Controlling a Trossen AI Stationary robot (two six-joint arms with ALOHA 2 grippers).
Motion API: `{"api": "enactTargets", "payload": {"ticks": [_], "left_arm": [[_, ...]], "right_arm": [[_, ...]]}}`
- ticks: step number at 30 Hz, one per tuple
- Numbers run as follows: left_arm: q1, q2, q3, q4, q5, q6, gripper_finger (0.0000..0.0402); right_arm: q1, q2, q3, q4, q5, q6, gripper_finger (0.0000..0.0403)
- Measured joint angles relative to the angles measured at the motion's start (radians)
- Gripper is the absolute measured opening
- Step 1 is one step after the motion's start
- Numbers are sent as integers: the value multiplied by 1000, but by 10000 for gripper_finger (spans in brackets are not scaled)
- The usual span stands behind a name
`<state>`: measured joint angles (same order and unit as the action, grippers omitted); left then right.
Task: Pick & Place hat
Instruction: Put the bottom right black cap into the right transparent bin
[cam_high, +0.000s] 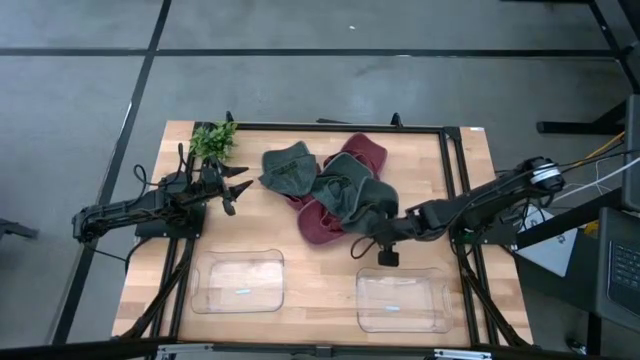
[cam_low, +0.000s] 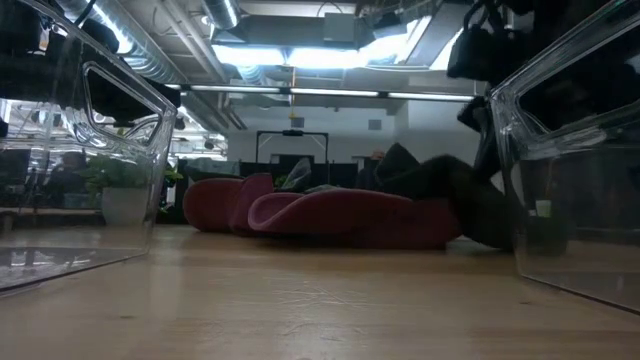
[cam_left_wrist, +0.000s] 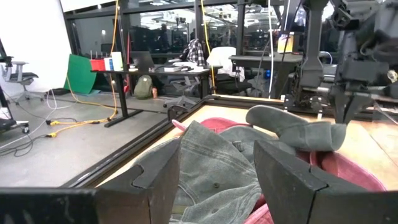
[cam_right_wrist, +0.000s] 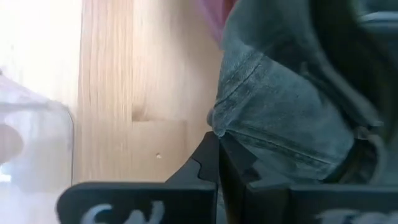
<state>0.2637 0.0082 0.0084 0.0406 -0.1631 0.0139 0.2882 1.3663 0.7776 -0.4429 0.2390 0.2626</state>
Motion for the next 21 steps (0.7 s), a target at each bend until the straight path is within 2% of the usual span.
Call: {"api": "enactTargets", "payload": {"ticks": [9,21], "left_arm": [[0,0,0,0,0,0,198],[0,0,0,0,0,0,198]], "right_arm": [[-35,-173,0,-11,-32,19,1],[-103,-313,0,22,-345,56,0]]}}
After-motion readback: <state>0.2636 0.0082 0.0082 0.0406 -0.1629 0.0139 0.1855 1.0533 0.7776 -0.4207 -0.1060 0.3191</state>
